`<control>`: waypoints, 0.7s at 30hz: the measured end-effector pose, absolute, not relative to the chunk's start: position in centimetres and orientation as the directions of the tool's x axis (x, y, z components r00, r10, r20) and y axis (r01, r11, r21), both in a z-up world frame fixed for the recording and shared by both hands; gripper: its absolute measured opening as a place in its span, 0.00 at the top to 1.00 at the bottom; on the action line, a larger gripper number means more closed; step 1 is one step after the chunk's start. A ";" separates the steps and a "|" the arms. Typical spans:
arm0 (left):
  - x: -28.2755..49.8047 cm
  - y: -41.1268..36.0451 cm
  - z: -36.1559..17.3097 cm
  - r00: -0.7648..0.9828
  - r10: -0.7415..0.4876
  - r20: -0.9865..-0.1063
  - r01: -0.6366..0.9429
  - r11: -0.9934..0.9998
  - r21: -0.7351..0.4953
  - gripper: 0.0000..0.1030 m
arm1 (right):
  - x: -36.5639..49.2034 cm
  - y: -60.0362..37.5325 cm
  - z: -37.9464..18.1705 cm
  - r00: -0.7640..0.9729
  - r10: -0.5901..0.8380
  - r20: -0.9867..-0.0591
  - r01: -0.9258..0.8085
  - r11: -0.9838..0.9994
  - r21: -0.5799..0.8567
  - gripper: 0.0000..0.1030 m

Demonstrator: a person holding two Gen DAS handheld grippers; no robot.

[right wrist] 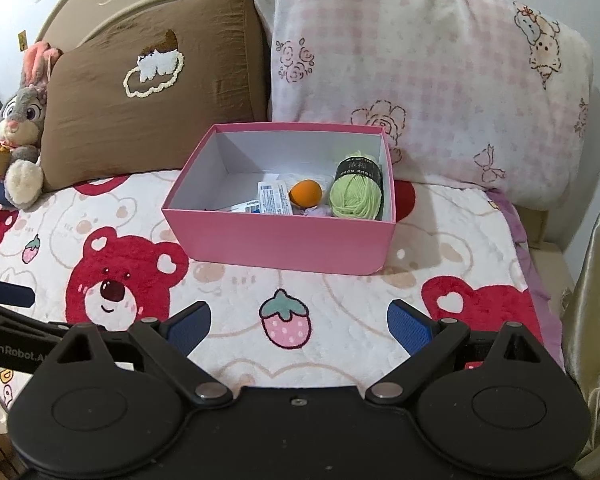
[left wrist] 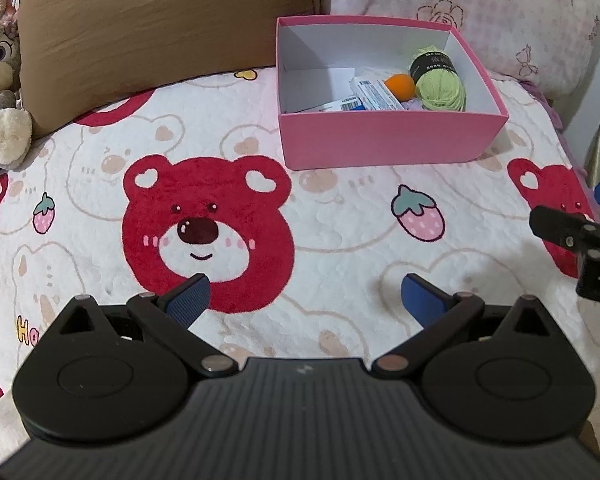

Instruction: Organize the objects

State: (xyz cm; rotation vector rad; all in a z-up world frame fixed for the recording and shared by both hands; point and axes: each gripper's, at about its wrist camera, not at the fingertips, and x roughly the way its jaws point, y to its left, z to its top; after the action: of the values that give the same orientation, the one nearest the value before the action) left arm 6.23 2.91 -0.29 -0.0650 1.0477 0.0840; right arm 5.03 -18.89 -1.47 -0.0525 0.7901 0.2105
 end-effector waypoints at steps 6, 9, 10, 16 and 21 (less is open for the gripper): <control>6.4 3.4 -0.2 0.500 0.046 -0.865 -0.110 0.994 -0.011 0.00 | 5.0 -18.9 -1.4 0.683 0.161 -0.712 -0.200 0.979 0.030 0.06; 6.4 3.5 -0.3 0.500 0.043 -0.865 -0.107 0.994 -0.012 0.00 | 5.0 -19.0 -1.5 0.677 0.157 -0.719 -0.197 0.980 0.029 0.06; 6.4 3.5 -0.3 0.500 0.045 -0.865 -0.108 0.994 -0.011 0.00 | 5.0 -19.0 -1.6 0.676 0.156 -0.720 -0.195 0.980 0.030 0.06; 6.4 3.6 -0.3 0.502 0.047 -0.864 -0.108 0.994 -0.009 0.00 | 5.1 -19.3 -1.7 0.670 0.152 -0.727 -0.190 0.981 0.030 0.06; 6.3 3.7 -0.2 0.505 0.047 -0.862 -0.111 0.994 -0.011 0.00 | 5.0 -19.2 -1.6 0.671 0.153 -0.726 -0.191 0.981 0.029 0.06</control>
State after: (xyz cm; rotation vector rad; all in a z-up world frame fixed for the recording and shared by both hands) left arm 6.32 3.72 -0.20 -0.0678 1.0371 0.0951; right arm 4.96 -19.24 -1.60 -0.0506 0.8125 0.1939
